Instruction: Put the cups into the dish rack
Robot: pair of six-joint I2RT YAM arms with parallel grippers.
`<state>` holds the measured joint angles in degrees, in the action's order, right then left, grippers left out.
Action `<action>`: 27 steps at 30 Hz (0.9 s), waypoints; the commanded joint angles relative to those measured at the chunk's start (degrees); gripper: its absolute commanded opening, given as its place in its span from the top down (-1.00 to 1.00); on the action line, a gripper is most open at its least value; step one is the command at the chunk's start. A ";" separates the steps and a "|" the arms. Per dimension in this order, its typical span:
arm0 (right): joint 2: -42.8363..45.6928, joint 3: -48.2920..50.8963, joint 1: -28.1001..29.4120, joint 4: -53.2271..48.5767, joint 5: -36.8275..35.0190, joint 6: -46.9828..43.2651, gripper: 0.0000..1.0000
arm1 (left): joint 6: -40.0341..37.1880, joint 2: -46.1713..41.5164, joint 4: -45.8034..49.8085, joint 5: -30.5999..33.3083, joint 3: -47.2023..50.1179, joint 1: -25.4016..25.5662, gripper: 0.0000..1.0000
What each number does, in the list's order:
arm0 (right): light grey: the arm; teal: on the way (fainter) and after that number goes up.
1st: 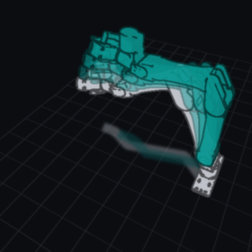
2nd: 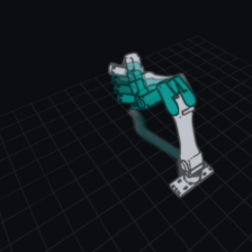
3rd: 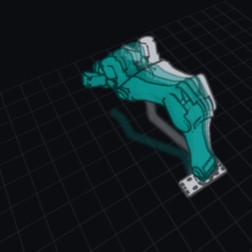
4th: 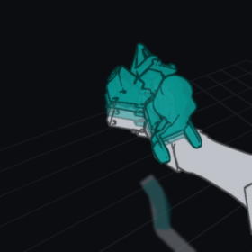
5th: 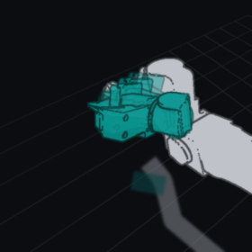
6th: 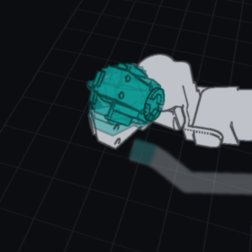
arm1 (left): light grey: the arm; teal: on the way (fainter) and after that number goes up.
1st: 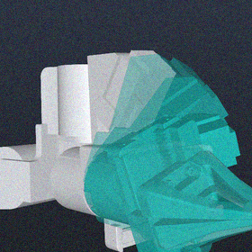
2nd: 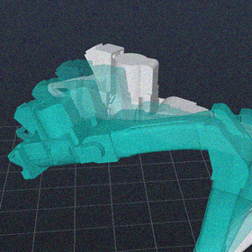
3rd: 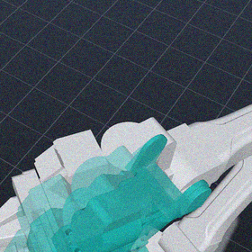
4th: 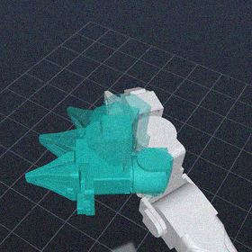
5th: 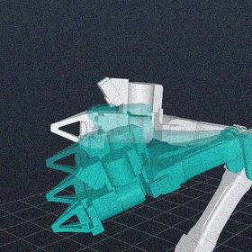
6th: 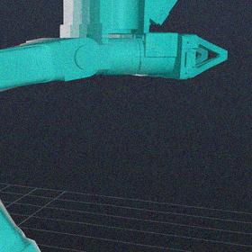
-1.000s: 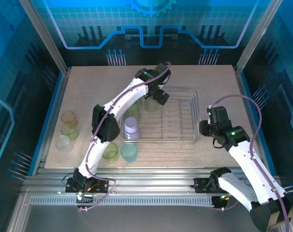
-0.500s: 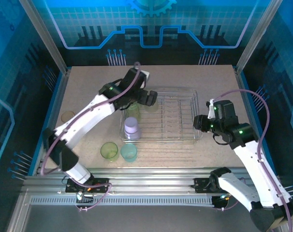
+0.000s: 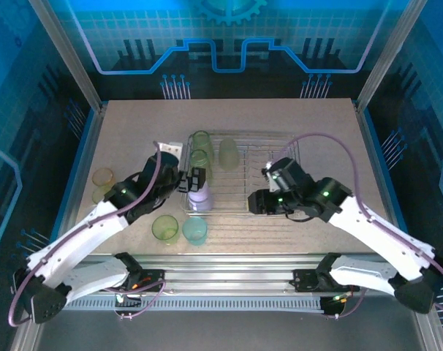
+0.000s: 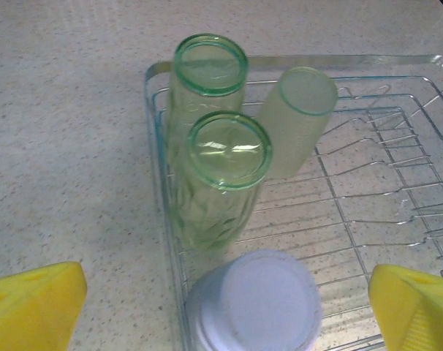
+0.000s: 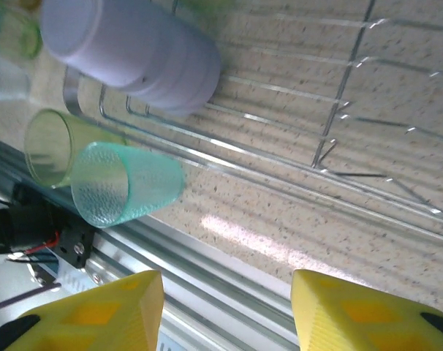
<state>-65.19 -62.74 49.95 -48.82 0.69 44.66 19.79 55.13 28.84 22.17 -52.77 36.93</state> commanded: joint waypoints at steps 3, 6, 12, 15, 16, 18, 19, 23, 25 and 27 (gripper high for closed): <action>-7.89 -4.86 7.52 0.32 -5.92 2.94 -0.01 | 3.42 -6.87 2.69 5.95 2.95 0.00 -0.99; -13.39 -7.85 10.16 0.41 -6.97 1.93 -0.02 | 5.48 -9.93 5.08 8.83 3.77 -0.02 -0.99; -24.00 -14.65 13.24 0.00 -7.92 -0.90 -0.04 | 8.52 -15.55 9.51 10.55 5.42 -0.06 -0.99; -30.17 -20.18 14.77 -2.62 -9.30 -3.24 -0.08 | 9.35 -18.34 10.29 9.12 7.11 -0.01 -0.98; -32.35 -22.46 15.33 -4.08 -9.94 -3.95 -0.08 | 9.82 -19.23 10.81 8.80 7.47 -0.02 -0.98; -35.85 -25.89 16.39 -6.31 -10.97 -5.01 -0.07 | 10.19 -20.72 11.84 8.05 8.15 -0.06 -0.98; -37.44 -27.14 16.81 -7.07 -11.45 -5.30 -0.06 | 10.28 -21.48 12.38 7.91 8.38 -0.01 -0.99; -41.64 -29.12 17.73 -8.91 -13.09 -5.04 -0.02 | 10.40 -24.36 13.52 7.37 9.27 -0.01 -0.99; -43.24 -29.23 17.93 -8.71 -13.96 -5.37 -0.01 | 9.95 -25.68 13.14 6.97 9.85 -0.02 -0.98; -44.83 -29.68 18.00 -8.98 -14.22 -5.56 0.01 | 9.30 -26.80 12.26 6.62 10.63 -0.06 -0.99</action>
<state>-107.87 -90.52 67.44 -54.63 -11.11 39.81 28.64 29.78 40.88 29.91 -43.48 36.93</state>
